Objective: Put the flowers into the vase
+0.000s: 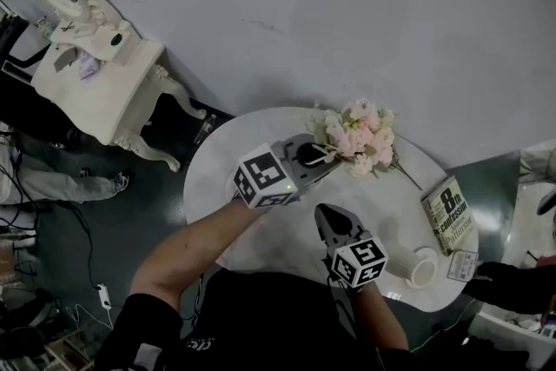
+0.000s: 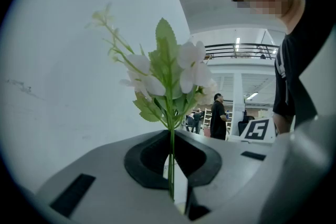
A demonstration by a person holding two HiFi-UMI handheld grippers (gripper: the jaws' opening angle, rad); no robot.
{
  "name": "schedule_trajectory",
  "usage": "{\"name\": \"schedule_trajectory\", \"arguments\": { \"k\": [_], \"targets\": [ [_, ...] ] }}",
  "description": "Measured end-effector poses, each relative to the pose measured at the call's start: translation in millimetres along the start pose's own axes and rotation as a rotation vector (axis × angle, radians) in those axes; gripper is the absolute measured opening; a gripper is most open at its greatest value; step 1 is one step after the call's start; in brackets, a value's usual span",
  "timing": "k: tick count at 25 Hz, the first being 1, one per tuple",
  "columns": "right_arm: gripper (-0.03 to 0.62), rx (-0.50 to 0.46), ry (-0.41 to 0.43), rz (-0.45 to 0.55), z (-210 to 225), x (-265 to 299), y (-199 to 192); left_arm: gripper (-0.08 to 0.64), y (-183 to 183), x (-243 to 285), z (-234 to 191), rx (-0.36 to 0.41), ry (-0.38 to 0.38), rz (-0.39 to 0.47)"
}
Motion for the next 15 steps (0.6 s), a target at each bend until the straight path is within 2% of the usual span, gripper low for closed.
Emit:
{"name": "schedule_trajectory", "arguments": {
  "k": [15],
  "targets": [
    [0.026, 0.015, 0.001, -0.008, 2, 6, -3, 0.018, -14, -4, -2, -0.022, 0.01, -0.007]
  ]
}}
Point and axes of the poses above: the fingertips, and each gripper's own axes: x forward along the fingers, z to its right, y out of its top, the point moved 8 cm from there along -x, backward along the fingers
